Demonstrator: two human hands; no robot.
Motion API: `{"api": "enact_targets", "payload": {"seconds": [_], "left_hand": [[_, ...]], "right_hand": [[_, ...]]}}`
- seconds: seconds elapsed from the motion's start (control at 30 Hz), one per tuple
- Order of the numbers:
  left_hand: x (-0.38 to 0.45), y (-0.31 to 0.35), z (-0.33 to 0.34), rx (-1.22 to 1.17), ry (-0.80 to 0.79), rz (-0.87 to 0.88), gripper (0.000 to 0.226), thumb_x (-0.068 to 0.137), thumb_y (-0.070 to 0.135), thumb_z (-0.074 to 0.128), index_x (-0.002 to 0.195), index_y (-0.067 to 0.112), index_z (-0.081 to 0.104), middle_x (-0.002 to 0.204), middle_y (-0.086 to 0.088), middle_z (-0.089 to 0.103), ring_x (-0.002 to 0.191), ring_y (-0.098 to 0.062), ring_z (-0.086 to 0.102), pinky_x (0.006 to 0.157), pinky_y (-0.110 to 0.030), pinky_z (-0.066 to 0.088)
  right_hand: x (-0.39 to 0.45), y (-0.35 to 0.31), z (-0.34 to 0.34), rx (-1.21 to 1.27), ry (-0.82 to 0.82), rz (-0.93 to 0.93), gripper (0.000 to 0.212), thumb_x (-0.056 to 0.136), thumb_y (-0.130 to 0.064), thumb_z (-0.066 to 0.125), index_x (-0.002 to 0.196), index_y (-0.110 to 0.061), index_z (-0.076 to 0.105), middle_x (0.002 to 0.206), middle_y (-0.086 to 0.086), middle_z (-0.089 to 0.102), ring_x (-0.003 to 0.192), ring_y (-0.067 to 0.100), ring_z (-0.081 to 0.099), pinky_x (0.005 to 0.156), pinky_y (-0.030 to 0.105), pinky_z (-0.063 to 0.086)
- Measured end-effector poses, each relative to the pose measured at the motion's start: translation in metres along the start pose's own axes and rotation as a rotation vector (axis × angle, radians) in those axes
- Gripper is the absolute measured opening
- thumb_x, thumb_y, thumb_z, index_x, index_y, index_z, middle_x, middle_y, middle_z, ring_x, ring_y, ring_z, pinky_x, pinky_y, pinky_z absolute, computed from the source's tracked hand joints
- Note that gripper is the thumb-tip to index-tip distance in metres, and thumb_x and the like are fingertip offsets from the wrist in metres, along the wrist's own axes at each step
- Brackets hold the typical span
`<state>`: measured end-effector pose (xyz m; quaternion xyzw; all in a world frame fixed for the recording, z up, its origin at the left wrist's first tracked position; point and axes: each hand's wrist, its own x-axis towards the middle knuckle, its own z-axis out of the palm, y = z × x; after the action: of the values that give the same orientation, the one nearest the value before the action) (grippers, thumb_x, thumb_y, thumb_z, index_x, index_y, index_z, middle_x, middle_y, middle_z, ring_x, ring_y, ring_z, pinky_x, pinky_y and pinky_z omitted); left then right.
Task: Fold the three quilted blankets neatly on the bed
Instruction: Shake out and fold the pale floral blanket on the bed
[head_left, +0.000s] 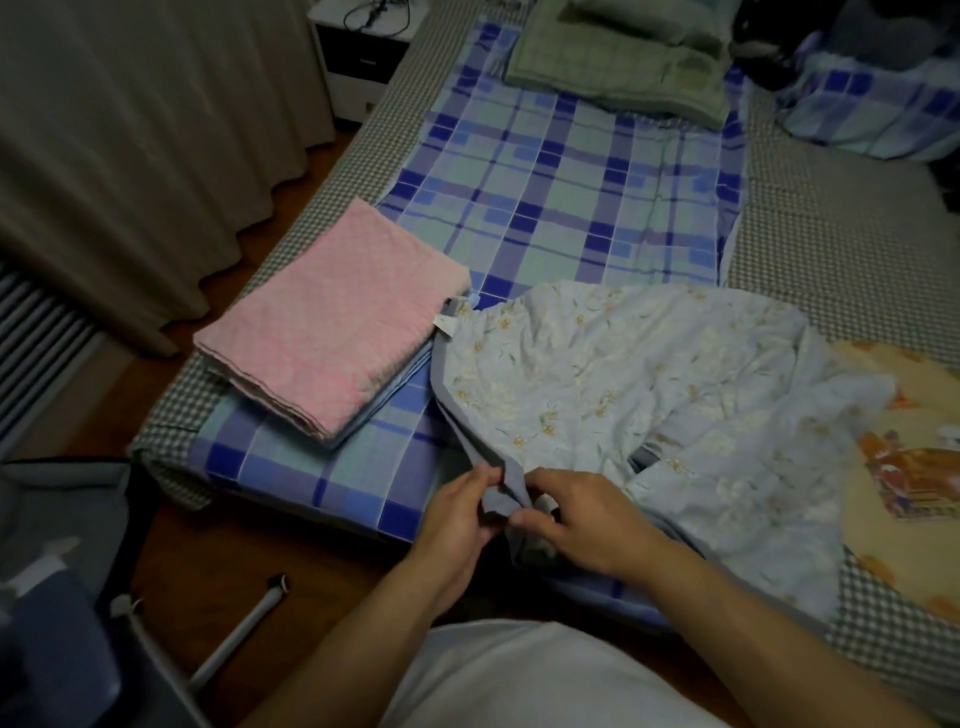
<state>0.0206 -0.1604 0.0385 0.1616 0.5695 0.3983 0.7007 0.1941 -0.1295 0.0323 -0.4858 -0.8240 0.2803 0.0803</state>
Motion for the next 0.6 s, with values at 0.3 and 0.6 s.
{"api": "enact_targets", "payload": {"seconds": [0.3,0.6], "left_hand": [[0.000,0.002,-0.004,0.429,0.296,0.204,0.042,0.087,0.006,0.070,0.109,0.038,0.055,0.103,0.009,0.065,0.092,-0.011,0.065,0.070,-0.024,0.056],[-0.003,0.000,0.012,0.077,0.141,-0.015,0.017,0.096,0.002,0.057,0.108,0.014,0.062,0.096,-0.007,0.076,0.094,-0.024,0.074,0.084,-0.039,0.061]], "right_hand": [[-0.005,-0.003,0.007,-0.250,0.461,-0.079,0.033,0.101,-0.038,0.045,0.087,-0.019,0.067,0.073,-0.003,0.060,0.054,0.020,0.056,0.045,0.031,0.042],[-0.024,-0.005,0.038,-0.304,0.435,-0.235,0.021,0.093,-0.024,0.060,0.111,-0.017,0.070,0.087,0.000,0.065,0.050,0.021,0.054,0.043,0.031,0.044]]}}
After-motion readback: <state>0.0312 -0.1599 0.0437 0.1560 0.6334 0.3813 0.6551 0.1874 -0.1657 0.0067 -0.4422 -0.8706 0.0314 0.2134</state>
